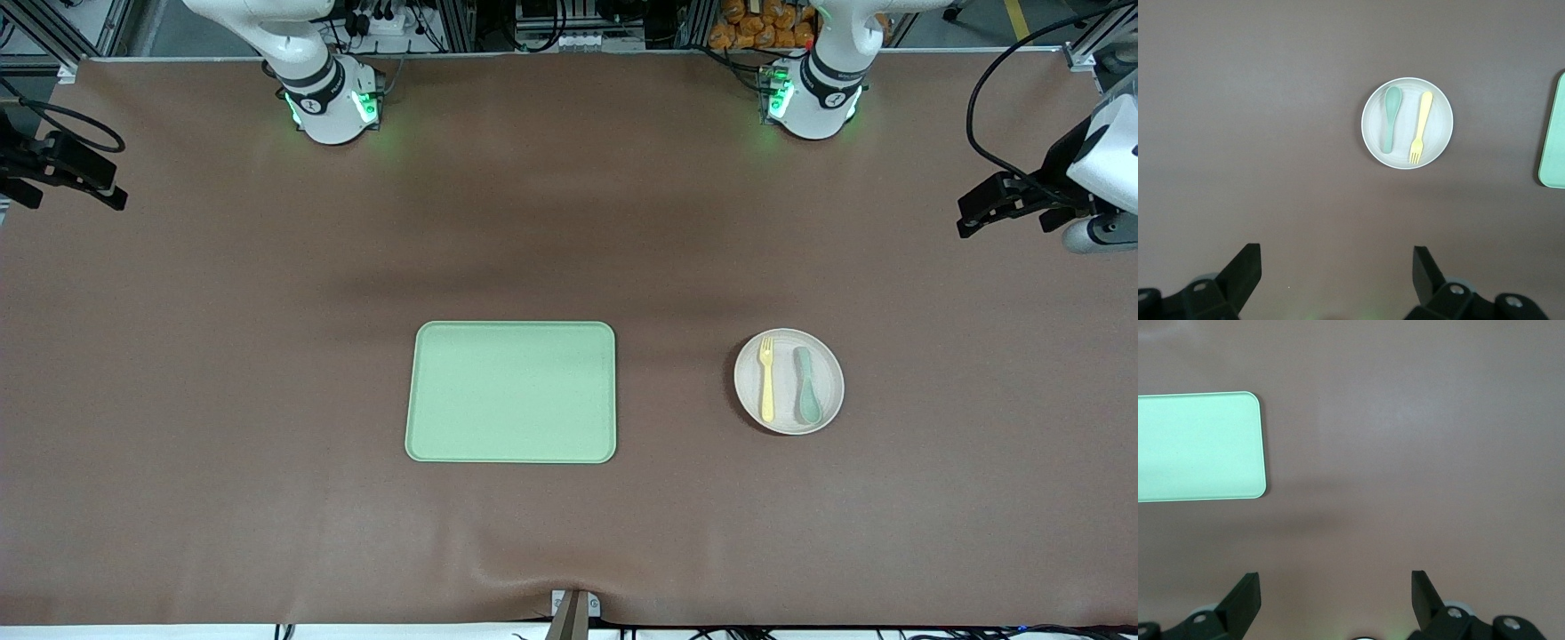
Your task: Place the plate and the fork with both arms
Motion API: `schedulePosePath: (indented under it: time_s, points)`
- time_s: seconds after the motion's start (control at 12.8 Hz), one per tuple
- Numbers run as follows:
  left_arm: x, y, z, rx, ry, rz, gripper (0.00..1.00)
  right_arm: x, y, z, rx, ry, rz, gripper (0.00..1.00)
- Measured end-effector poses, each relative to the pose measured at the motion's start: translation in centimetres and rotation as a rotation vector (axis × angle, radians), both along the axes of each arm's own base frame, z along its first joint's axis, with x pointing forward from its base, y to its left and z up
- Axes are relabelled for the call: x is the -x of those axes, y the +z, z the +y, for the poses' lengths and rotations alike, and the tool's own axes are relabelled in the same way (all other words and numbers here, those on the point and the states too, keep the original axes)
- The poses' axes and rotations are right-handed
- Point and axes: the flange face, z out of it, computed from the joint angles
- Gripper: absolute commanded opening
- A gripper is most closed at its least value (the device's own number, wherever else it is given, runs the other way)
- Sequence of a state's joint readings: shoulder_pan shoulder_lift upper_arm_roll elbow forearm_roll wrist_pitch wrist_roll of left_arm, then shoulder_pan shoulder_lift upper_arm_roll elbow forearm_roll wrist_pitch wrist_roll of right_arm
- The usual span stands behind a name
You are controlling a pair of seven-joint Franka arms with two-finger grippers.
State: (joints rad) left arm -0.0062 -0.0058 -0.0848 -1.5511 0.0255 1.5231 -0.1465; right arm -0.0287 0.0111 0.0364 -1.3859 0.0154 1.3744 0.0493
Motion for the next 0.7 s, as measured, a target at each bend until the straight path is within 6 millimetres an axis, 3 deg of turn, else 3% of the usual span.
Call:
schedulePosePath:
  time_s: [0.7]
  points:
    - [-0.20, -0.95, 0.29, -0.001, 0.005, 0.023, 1.00, -0.03, -0.05, -0.35, -0.001, -0.007, 0.001, 1.00]
